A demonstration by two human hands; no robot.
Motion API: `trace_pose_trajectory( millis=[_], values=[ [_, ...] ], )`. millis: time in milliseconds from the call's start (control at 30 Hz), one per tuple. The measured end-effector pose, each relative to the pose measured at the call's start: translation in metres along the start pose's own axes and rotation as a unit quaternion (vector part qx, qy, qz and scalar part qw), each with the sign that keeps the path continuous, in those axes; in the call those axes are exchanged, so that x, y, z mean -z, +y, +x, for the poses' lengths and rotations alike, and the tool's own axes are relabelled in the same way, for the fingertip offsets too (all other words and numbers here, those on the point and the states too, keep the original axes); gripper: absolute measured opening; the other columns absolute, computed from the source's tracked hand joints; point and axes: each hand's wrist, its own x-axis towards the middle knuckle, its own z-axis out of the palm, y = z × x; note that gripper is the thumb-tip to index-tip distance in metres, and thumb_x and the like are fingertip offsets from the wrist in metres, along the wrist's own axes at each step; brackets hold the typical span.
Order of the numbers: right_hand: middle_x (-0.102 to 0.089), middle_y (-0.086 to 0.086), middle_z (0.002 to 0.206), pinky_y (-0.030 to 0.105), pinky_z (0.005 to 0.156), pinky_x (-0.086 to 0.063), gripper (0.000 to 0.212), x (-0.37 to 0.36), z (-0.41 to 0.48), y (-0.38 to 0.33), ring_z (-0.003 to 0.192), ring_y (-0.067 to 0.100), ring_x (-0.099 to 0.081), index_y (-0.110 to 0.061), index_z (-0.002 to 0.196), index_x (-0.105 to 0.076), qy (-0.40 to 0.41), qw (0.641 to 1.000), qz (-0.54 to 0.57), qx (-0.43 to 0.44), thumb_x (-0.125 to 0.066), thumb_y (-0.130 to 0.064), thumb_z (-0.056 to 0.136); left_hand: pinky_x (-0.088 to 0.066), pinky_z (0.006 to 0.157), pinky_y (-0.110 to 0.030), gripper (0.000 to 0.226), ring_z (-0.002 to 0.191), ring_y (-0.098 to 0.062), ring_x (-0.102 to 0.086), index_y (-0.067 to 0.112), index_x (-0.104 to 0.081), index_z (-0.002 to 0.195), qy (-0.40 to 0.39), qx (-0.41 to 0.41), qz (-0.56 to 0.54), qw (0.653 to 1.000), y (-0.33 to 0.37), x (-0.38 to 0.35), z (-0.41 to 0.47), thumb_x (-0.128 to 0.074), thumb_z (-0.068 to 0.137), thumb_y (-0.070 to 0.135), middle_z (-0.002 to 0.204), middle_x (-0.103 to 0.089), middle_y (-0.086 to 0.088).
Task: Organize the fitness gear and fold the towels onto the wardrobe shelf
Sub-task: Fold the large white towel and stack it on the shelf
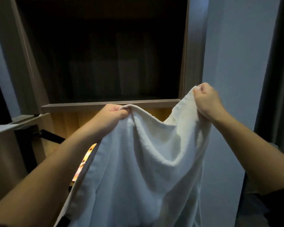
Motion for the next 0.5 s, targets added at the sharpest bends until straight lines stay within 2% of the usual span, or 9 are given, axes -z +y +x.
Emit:
trace_pose_trajectory(
  millis=[100, 167, 233, 300, 433, 500],
  values=[
    [-0.052, -0.001, 0.094, 0.026, 0.059, -0.031, 0.018, -0.013, -0.026, -0.005, 0.075, 0.011, -0.048, -0.019, 0.1, -0.051, -0.093, 0.995, -0.025, -0.004, -0.037, -0.029, 0.101, -0.04, 0.058, -0.023, 0.026, 0.063, -0.012, -0.051, 0.011, -0.063, 0.069, -0.008, 0.046, 0.005, 0.999, -0.018, -0.018, -0.007, -0.055, 0.094, 0.012, 0.064, -0.058, 0.0],
    [-0.054, -0.002, 0.09, 0.022, 0.057, -0.033, 0.019, -0.03, -0.057, 0.004, 0.075, 0.003, -0.048, -0.019, 0.099, -0.053, -0.178, 0.983, -0.039, -0.004, -0.038, -0.03, 0.101, -0.037, 0.052, -0.019, 0.024, 0.061, -0.011, -0.047, 0.014, -0.062, 0.064, -0.02, 0.086, 0.014, 0.996, -0.046, -0.04, -0.017, -0.06, 0.088, 0.017, 0.059, -0.056, 0.004],
    [-0.056, -0.003, 0.087, 0.024, 0.057, -0.035, 0.02, -0.047, -0.094, 0.021, 0.076, 0.009, -0.053, -0.019, 0.093, -0.054, -0.266, 0.963, -0.043, -0.015, -0.039, -0.031, 0.1, -0.038, 0.059, -0.019, 0.019, 0.066, -0.011, -0.05, 0.012, -0.067, 0.072, -0.05, 0.124, 0.053, 0.99, -0.083, -0.065, -0.029, -0.061, 0.088, 0.021, 0.071, -0.059, 0.0],
    [-0.055, -0.002, 0.085, 0.026, 0.059, -0.036, 0.021, -0.063, -0.133, 0.042, 0.076, 0.013, -0.053, -0.02, 0.086, -0.052, -0.337, 0.939, -0.049, -0.045, -0.04, -0.03, 0.1, -0.039, 0.063, -0.024, 0.018, 0.07, -0.014, -0.055, 0.011, -0.071, 0.082, -0.086, 0.184, 0.044, 0.978, -0.124, -0.09, -0.047, -0.058, 0.091, 0.018, 0.079, -0.064, -0.003],
    [-0.056, 0.006, 0.091, 0.032, 0.067, -0.037, 0.024, -0.094, -0.212, 0.086, 0.085, 0.024, -0.054, -0.01, 0.088, -0.053, -0.438, 0.89, -0.061, -0.116, -0.04, -0.026, 0.099, -0.037, 0.062, -0.028, 0.021, 0.065, -0.016, -0.051, 0.014, -0.069, 0.073, -0.126, 0.273, 0.022, 0.953, -0.196, -0.138, -0.089, -0.054, 0.087, 0.02, 0.069, -0.06, -0.003],
    [-0.053, 0.001, 0.087, 0.032, 0.065, -0.037, 0.023, -0.105, -0.25, 0.103, 0.081, 0.019, -0.051, -0.014, 0.084, -0.049, -0.469, 0.87, -0.047, -0.147, -0.04, -0.029, 0.1, -0.036, 0.059, -0.029, 0.027, 0.061, -0.016, -0.048, 0.006, -0.069, 0.073, -0.137, 0.299, 0.028, 0.944, -0.223, -0.155, -0.109, -0.053, 0.087, 0.023, 0.065, -0.056, -0.003]
  ],
)
